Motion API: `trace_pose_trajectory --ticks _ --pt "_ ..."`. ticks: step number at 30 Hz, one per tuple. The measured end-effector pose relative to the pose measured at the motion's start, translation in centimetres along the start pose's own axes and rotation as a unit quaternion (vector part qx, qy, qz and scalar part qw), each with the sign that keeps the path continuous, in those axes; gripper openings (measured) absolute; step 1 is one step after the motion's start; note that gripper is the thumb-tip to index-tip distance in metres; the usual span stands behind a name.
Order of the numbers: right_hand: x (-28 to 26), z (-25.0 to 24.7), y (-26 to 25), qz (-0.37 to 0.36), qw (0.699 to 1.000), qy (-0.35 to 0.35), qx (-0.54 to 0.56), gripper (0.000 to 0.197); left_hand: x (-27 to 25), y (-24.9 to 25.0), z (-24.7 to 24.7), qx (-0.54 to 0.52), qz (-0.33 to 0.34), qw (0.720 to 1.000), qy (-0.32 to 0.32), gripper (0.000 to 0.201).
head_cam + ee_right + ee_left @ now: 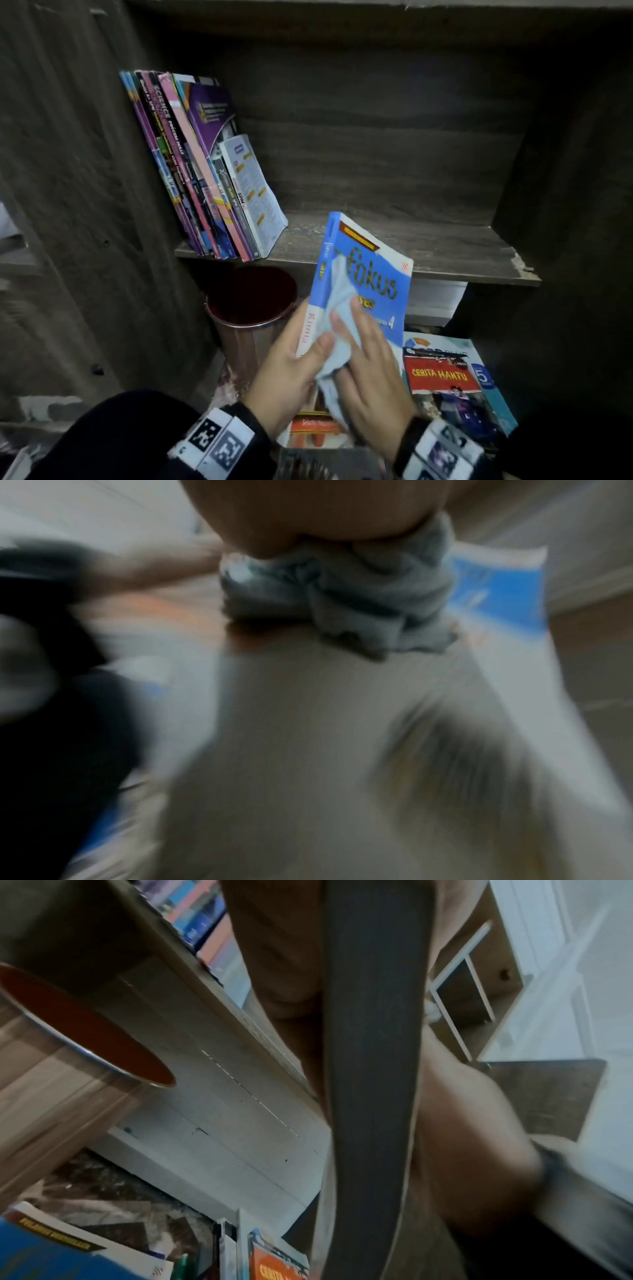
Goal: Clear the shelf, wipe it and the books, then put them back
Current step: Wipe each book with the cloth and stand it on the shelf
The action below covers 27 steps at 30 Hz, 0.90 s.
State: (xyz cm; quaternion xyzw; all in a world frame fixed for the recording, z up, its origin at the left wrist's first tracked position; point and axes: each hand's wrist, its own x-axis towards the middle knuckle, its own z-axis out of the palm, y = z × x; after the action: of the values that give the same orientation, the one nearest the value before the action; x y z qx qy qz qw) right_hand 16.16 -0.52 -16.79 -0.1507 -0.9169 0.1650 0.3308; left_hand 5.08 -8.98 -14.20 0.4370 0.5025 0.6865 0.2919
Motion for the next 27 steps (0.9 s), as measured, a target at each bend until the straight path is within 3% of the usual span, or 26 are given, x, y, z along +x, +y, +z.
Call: trace_pose_trajectory --ticks 2,4,6,7,9,10,12,15,17,19,20,22,25,27 --pt "2.6 -0.4 2.9 0.02 0.998 0.056 -0.029 0.049 0.0 -0.4 0.3 0.022 0.003 1.0 -0.014 0.055" --pt "4.5 -1.1 6.3 0.096 0.988 0.111 -0.051 0.053 0.1 -0.5 0.5 0.024 0.005 1.0 -0.015 0.056" --pt "4.9 -1.2 7.5 0.171 0.974 0.098 -0.111 0.055 0.4 -0.5 0.4 0.021 0.012 1.0 -0.004 0.055" --pt "4.3 -0.6 7.4 0.181 0.977 0.09 -0.071 0.055 0.6 -0.5 0.3 0.026 0.018 0.999 0.007 0.055" --pt "2.5 0.6 4.7 0.142 0.986 0.072 -0.039 0.05 1.2 -0.6 -0.1 0.033 0.029 0.999 0.019 0.057" --pt "1.8 1.3 3.7 0.068 0.994 0.051 -0.071 0.05 1.4 -0.7 -0.3 0.031 0.029 0.999 0.018 0.056" --pt "1.1 1.8 2.2 -0.007 1.0 0.006 -0.016 0.056 1.6 -0.7 -0.3 0.022 0.017 1.0 0.003 0.053" --pt "2.7 0.6 3.0 -0.003 0.997 0.073 0.023 0.061 1.5 -1.0 0.1 0.038 0.008 0.999 -0.029 0.056" --pt "3.9 0.4 6.4 0.052 0.989 0.133 0.031 0.052 1.3 -1.4 0.4 0.058 0.01 0.997 -0.044 0.057" --pt "5.0 0.1 8.8 0.183 0.958 0.195 0.1 0.057 1.3 -1.7 0.6 0.052 0.001 0.997 -0.058 0.057" --pt "5.1 0.1 8.8 0.213 0.946 0.215 0.118 0.06 1.4 -1.9 0.7 0.049 -0.003 0.997 -0.061 0.057" --pt "4.4 0.1 6.1 0.154 0.96 0.191 0.132 0.057 1.6 -2.0 0.9 0.047 -0.011 0.997 -0.055 0.06" --pt "3.3 -0.2 2.6 0.011 0.992 0.095 0.078 0.053 1.7 -2.0 1.0 0.022 -0.029 0.998 -0.052 0.056" --pt "3.8 -0.7 3.5 0.02 0.996 0.072 0.05 0.049 1.6 -1.9 0.8 0.012 -0.039 0.998 -0.056 0.054"
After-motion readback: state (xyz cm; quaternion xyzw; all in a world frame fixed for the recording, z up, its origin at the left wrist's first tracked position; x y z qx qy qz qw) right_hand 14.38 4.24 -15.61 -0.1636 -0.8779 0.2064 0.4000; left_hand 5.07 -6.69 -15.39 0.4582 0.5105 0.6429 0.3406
